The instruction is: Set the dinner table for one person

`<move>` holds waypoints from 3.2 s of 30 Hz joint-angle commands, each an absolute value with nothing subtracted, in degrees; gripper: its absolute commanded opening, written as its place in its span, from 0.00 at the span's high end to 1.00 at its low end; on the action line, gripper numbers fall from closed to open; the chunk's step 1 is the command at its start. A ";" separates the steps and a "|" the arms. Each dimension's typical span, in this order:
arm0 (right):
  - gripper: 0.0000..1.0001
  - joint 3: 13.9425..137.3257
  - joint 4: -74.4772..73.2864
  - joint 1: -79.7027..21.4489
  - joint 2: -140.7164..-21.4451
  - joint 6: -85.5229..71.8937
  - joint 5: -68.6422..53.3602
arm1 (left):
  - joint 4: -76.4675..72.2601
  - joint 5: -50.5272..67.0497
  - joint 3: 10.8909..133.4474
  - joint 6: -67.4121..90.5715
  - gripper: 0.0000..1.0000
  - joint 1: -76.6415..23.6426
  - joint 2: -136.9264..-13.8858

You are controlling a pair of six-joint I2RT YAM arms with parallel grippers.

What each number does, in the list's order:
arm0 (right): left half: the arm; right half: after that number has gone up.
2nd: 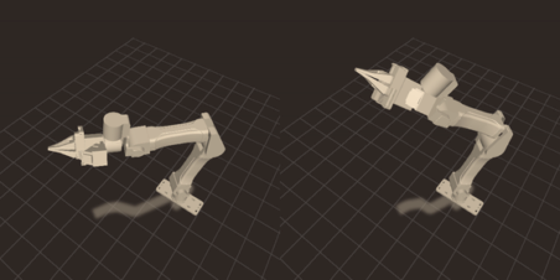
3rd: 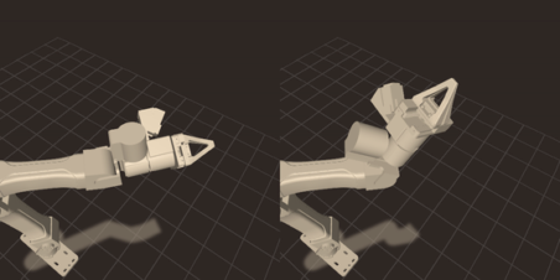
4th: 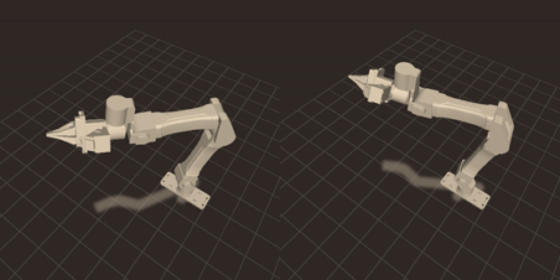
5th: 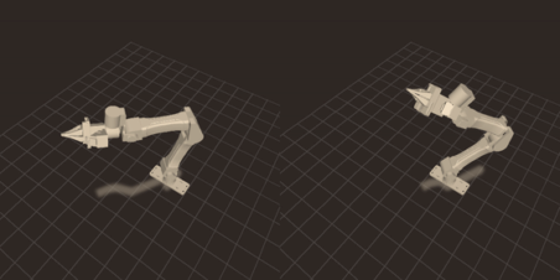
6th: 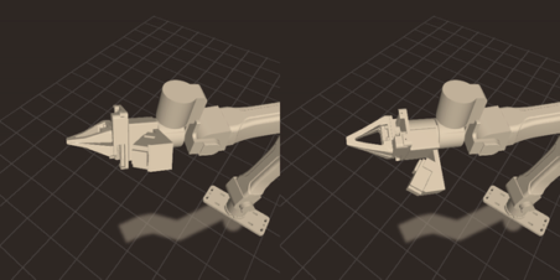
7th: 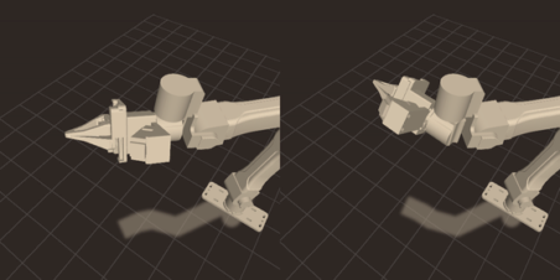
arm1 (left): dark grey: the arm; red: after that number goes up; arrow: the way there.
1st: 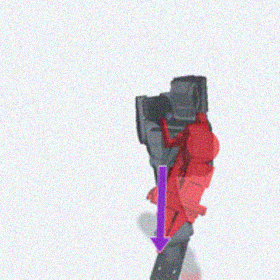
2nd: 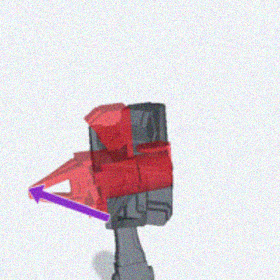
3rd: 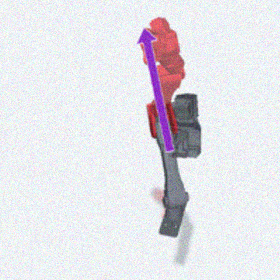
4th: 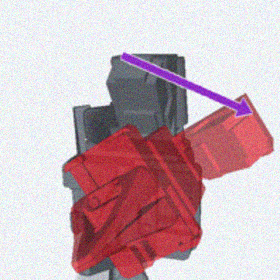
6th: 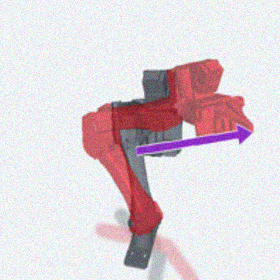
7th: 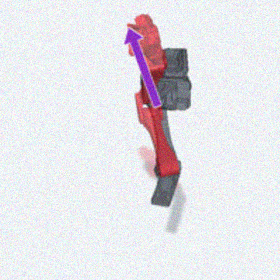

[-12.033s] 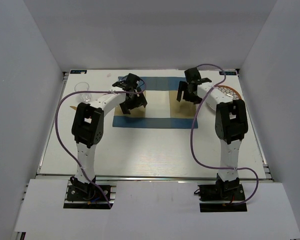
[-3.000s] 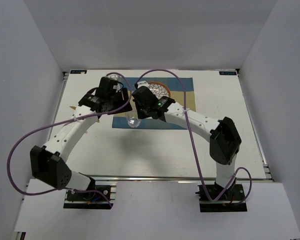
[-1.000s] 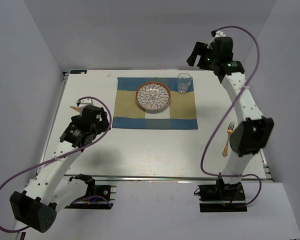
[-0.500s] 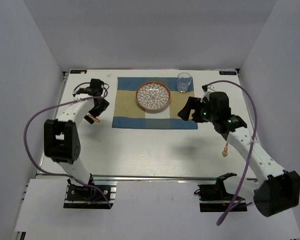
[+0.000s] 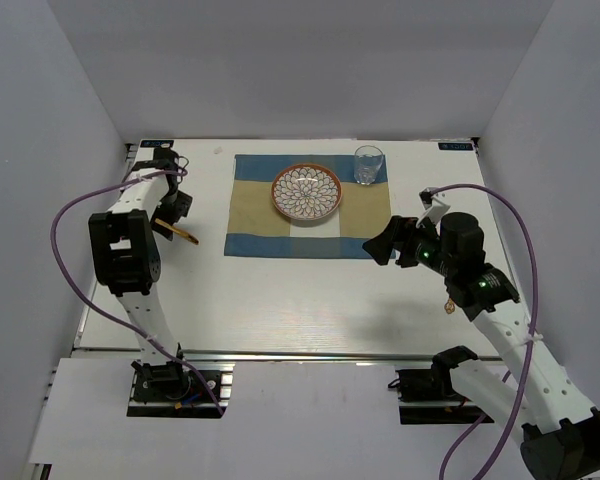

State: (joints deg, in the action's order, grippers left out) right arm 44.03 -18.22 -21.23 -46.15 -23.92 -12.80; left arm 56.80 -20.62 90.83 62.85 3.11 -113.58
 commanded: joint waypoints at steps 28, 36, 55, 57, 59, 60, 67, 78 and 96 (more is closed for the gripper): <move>0.11 46.06 -19.16 -21.53 -41.39 -23.64 -15.12 | 41.57 -10.28 75.06 55.55 1.00 9.93 -119.27; 0.11 46.32 -19.16 -21.18 -41.49 -24.43 -16.00 | 34.20 -10.30 68.03 48.18 1.00 7.92 -98.37; 0.11 54.83 -22.58 -21.18 -35.34 -25.14 -6.59 | 30.32 10.56 88.49 40.59 1.00 -29.31 -103.08; 0.11 56.42 -24.16 -21.18 -35.07 -25.22 -6.77 | 31.11 8.27 95.23 42.27 1.00 -33.10 -108.68; 0.11 57.83 -25.92 -21.18 -34.37 -25.49 -6.94 | 31.90 6.51 99.65 44.72 1.00 -36.11 -112.83; 0.11 58.01 -26.36 -21.27 -33.76 -25.40 -7.12 | 32.08 6.24 101.76 45.61 1.00 -38.21 -114.85; 0.11 60.02 -30.14 -21.18 -30.94 -24.35 -6.59 | 36.91 1.32 120.74 50.44 1.00 -44.38 -129.97; 0.11 60.65 -33.31 -21.36 -29.97 -23.21 -7.38 | 32.09 2.19 126.64 51.50 1.00 -44.91 -138.42; 0.11 60.03 -35.16 -21.36 -29.00 -21.53 -6.59 | 29.44 6.24 129.11 53.00 1.00 -43.86 -145.37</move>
State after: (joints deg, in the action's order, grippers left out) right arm 58.83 -36.38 -21.23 -29.56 -22.46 -6.76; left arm 30.81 5.21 126.91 52.77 -44.01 -146.65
